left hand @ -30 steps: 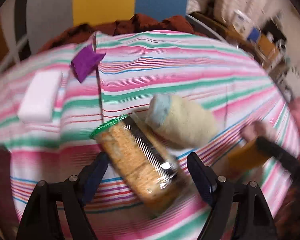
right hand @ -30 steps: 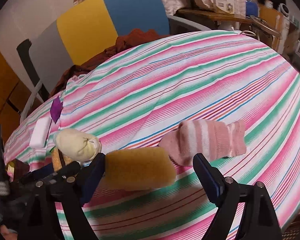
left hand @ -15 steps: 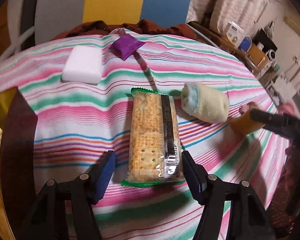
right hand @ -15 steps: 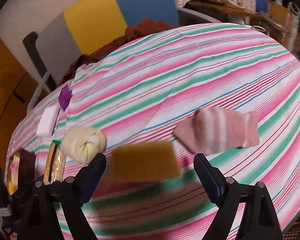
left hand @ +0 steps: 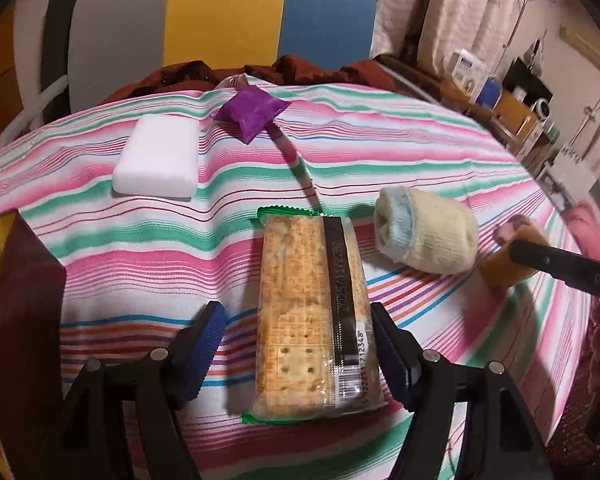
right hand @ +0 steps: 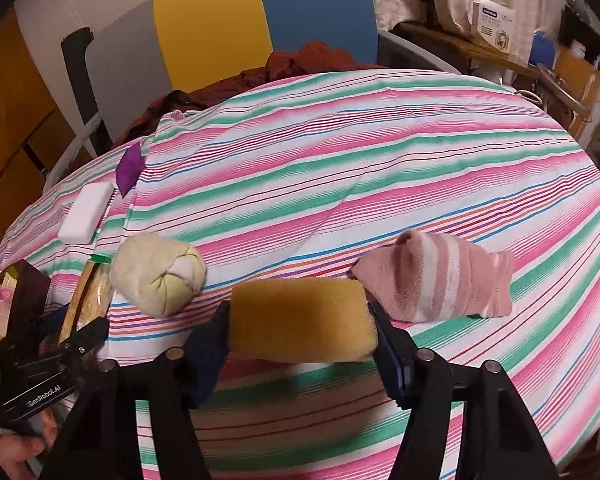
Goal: Organize objects
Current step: 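Grasp a yellow sponge with the right tool while the left grasps the cracker pack, then lift the sponge with the right tool while the left lifts the cracker pack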
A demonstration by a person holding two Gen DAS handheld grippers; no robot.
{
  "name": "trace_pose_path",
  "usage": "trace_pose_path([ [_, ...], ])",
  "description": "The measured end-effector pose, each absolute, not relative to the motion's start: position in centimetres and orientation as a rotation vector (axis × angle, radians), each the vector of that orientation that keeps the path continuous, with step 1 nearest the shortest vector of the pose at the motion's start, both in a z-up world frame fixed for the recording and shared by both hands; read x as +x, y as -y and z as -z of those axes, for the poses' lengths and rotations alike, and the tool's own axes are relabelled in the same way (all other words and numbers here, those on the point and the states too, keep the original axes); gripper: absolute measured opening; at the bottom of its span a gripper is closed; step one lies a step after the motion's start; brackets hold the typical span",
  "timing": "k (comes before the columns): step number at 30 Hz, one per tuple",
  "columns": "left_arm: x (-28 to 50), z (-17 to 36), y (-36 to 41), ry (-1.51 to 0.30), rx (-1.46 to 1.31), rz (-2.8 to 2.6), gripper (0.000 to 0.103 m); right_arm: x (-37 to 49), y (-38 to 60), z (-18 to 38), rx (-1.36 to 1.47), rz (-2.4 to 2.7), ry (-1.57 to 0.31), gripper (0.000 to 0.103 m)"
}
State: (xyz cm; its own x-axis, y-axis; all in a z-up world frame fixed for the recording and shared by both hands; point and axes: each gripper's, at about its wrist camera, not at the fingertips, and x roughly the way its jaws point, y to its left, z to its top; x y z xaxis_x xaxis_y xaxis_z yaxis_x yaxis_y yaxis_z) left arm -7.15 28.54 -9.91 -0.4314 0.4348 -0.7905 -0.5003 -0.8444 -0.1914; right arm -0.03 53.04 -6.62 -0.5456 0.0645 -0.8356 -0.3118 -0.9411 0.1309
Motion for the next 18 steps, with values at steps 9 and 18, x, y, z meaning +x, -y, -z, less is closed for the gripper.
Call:
trace_pose_path([
  [9, -6.9, 9.9, -28.7, -0.112, -1.201, -2.284, 0.07, 0.3, -53.1, 5.4, -1.268, -2.599, -0.411, 0.064],
  [18, -4.3, 9.5, -26.8, -0.045, -1.197, -2.285, 0.051, 0.4, -53.3, 5.6, -1.265, -2.578, -0.452, 0.064],
])
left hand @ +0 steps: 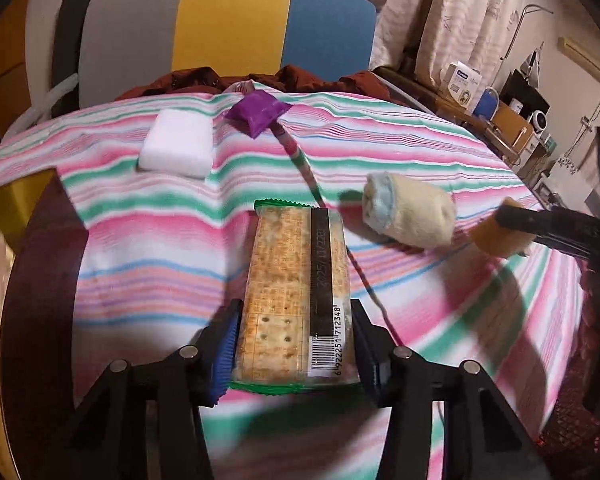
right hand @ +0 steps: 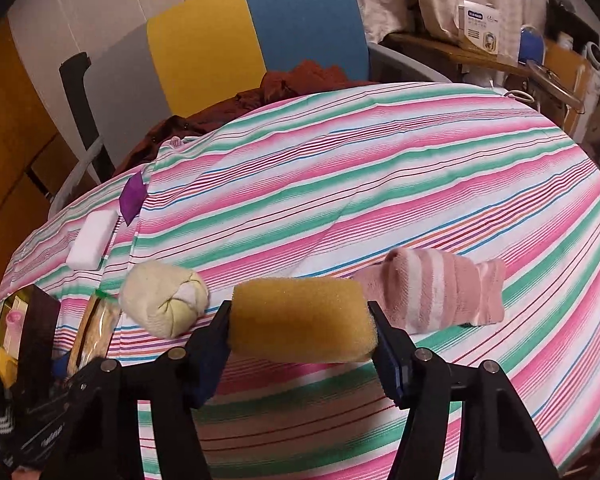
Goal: Organize objects
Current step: 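Lift the sponge with the right tool while the left lifts the cracker pack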
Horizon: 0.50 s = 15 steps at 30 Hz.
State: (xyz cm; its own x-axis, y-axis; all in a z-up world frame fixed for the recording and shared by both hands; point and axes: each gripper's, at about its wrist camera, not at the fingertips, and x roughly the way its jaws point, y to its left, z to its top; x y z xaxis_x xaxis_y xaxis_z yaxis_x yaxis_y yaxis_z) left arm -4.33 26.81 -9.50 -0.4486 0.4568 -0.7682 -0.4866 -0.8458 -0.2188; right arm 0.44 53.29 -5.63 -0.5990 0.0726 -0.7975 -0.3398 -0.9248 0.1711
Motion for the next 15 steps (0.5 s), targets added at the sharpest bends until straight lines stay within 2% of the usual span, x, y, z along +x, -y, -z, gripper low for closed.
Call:
trace_pose_path([
  [6, -2.5, 8.7, -25.0, 0.064, -1.219, -2.203, 0.05, 0.5, -52.7, 5.6, -1.272, -2.591, -0.408, 0.064],
  [13, 0.2, 6.1, -23.0, 0.06, -1.123, -2.188, 0.049, 0.6, -51.8, 5.4, -1.273, -2.626, -0.376, 0.063],
  [14, 0.6, 5.6, -22.5, 0.057, -1.103, -2.188, 0.041, 0.6, -51.6, 5.4, -1.276, -2.635, -0.372, 0.063],
  [15, 0.8, 5.3, -22.2, 0.055, -1.094, -2.185, 0.028, 0.7, -51.3, 5.3, -1.279, -2.647, -0.366, 0.063],
])
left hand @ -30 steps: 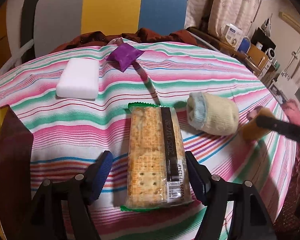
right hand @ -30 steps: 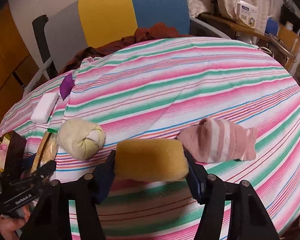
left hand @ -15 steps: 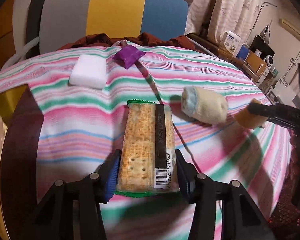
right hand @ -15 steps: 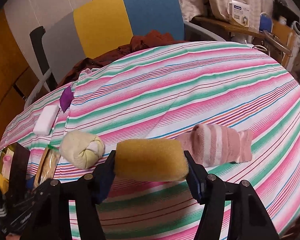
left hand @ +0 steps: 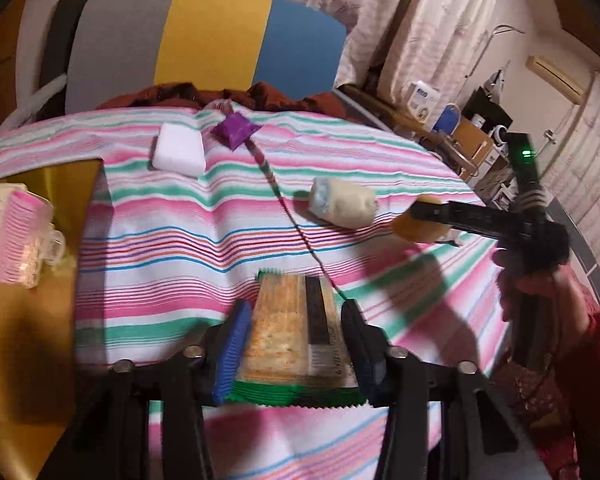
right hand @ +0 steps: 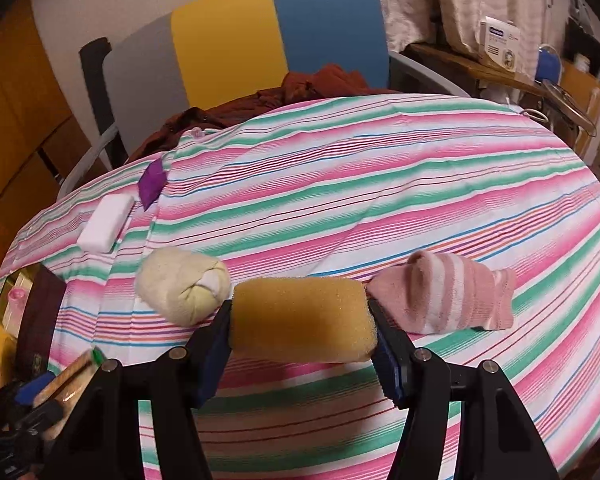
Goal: Organize objects
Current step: 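Lift the sponge with the right tool while the left lifts the cracker pack, then carry the sponge with the right tool while the left carries the crackers over the gold tray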
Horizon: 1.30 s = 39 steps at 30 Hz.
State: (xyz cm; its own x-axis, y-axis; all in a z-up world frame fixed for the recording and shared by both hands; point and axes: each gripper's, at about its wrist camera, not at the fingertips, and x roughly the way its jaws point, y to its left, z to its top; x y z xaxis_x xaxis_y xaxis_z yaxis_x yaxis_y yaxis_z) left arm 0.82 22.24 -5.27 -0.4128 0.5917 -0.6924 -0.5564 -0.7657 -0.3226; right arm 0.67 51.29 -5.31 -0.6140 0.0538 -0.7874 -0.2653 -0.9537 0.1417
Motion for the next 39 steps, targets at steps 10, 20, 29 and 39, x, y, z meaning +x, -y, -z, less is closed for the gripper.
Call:
trace_pose_path([
  [10, 1.7, 4.9, -20.7, 0.028, -1.138, -2.101, 0.024, 1.1, -48.8, 4.0, -1.248, -2.753, -0.386, 0.063],
  [20, 0.4, 8.8, -26.1, -0.173, -1.367, -2.11, 0.068, 1.5, -48.5, 3.8, -1.226, -2.802, -0.437, 0.063],
  [29, 1.8, 8.2, -24.9, -0.098, -1.255, -2.107, 0.048, 1.3, -47.5, 3.8, -1.241, -2.827, -0.34, 0.063],
  [39, 3.4, 3.4, -20.5, -0.024, -1.103, -2.142, 0.048, 1.6, -46.4, 2.8, -1.228, -2.905, -0.401, 0.063],
])
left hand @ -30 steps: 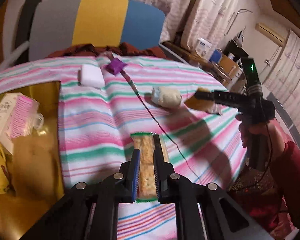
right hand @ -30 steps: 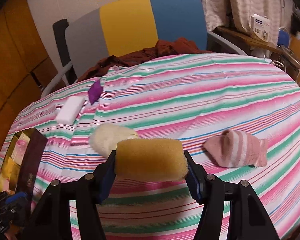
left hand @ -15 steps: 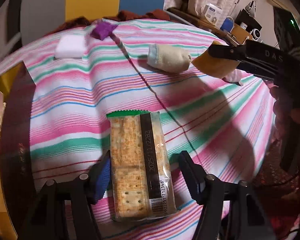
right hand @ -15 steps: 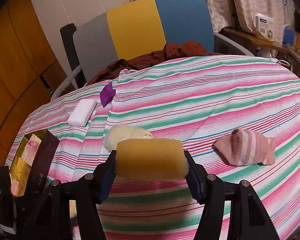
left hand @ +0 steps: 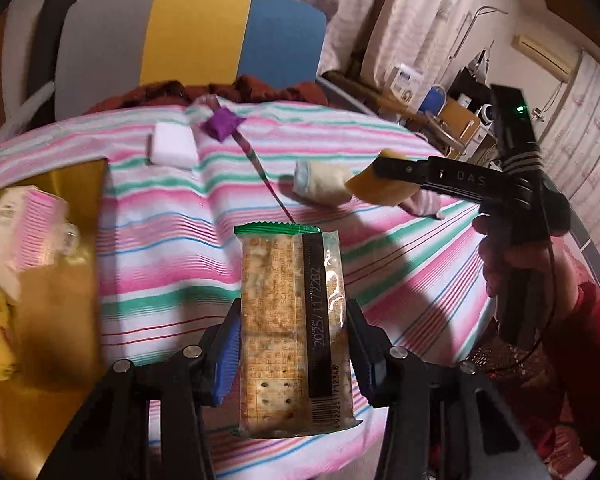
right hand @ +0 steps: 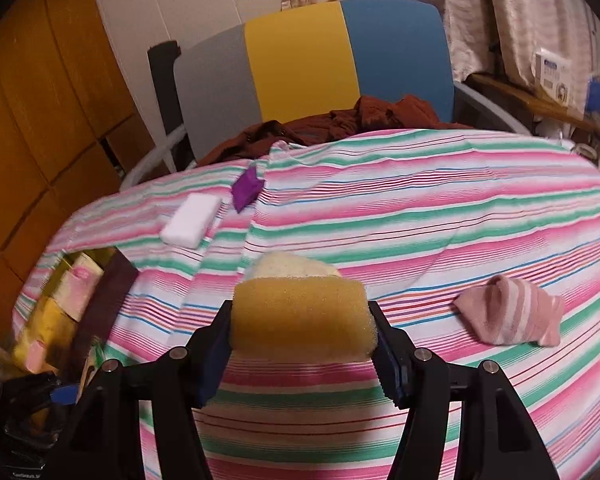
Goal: Organize objects
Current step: 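Carry the sponge with the right tool while the left carries the crackers over the gold tray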
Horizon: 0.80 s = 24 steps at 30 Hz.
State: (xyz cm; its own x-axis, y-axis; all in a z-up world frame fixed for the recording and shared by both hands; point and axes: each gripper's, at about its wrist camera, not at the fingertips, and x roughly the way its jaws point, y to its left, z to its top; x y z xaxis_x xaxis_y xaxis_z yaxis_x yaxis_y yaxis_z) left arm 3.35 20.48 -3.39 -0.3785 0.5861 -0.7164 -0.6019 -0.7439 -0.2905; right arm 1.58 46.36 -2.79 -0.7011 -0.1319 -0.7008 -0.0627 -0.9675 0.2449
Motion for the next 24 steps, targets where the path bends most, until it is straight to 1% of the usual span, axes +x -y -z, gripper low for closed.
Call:
trace_pose_path([
  [2, 3.5, 2.8, -19.4, -0.025, -1.084, -2.159, 0.048, 1.7, -45.7, 2.3, 1.183, 2.794, 0.452, 0.063],
  [5, 3.7, 2.2, -16.8, 0.001, -1.072, -2.188, 0.048, 2.0, -43.6, 1.6, 1.158, 2.74, 0.452, 0.063],
  [12, 4.4, 1.5, -8.8, 0.099, -1.07, -2.283, 0.048, 2.8, -35.2, -0.4, 1.087, 2.577, 0.35, 0.063],
  [17, 4.1, 2.2, -3.9, 0.144, -1.126, -2.366, 0.048, 3.8, -28.7, -0.8, 1.072, 2.425, 0.267, 0.063],
  [21, 3.2, 3.6, -1.6, 0.158, -1.224, -2.371, 0.048, 4.3, -24.4, -0.5, 1.085, 2.326, 0.192, 0.063],
  [24, 2.3, 4.8, -0.8, 0.16, -1.292, -2.361, 0.048, 4.5, -21.4, -0.1, 1.094, 2.282, 0.098, 0.063],
])
